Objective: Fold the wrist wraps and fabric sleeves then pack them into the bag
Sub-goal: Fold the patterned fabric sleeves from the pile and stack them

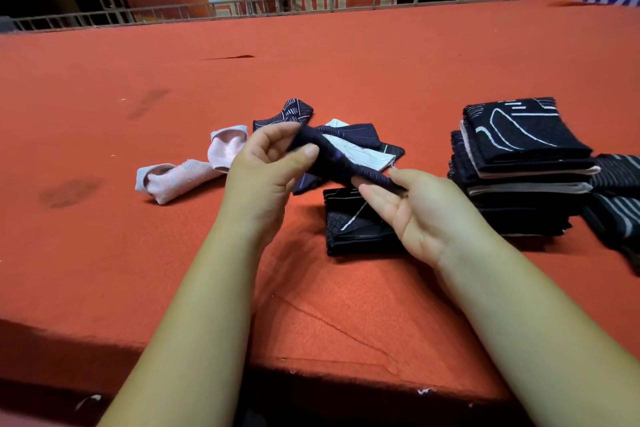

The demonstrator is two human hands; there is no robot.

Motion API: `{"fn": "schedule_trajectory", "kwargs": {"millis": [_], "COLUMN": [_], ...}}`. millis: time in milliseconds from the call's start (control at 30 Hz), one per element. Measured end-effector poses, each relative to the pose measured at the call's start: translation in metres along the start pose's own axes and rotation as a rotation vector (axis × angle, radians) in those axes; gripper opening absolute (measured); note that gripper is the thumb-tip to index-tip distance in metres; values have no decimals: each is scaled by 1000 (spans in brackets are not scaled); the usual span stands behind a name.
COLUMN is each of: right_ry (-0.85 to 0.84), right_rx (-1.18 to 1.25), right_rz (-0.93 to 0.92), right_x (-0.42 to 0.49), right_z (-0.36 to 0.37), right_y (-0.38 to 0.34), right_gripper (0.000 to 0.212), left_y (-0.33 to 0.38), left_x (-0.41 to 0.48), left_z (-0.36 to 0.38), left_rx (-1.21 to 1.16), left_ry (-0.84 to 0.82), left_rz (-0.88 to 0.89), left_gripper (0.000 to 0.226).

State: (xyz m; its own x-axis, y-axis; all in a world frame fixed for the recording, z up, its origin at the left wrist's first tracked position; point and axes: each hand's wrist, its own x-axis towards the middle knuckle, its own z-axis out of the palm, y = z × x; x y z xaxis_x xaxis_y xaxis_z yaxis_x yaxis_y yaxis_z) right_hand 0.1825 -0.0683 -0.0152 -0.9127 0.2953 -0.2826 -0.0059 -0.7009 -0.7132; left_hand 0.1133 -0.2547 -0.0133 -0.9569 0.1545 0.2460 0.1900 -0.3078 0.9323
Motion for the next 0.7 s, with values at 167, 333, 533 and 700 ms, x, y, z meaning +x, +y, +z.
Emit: {"fn": "schedule_trajectory", "kwargs": {"millis": [167,333,533,700], "right_ry": [-98,59,-89,-85], "right_rx": [-979,-1478,-1475,-1045], "right_rz": [130,-609,-768,-762], "right_x": [-26,-31,-19,-27], "right_z": [3,3,-7,-1], "right_y": [-16,-9,-5,-19], "right_gripper": [40,37,18,19], "left_y": [9,19,23,18], "left_x": [-7,-15,-19,-20], "left_z": [6,15,22,25], "left_rx": [301,347,358,383], "left_ry": [59,7,-33,4], "left_rz": [204,280,298,114], "left_gripper": [14,18,38,65]}}
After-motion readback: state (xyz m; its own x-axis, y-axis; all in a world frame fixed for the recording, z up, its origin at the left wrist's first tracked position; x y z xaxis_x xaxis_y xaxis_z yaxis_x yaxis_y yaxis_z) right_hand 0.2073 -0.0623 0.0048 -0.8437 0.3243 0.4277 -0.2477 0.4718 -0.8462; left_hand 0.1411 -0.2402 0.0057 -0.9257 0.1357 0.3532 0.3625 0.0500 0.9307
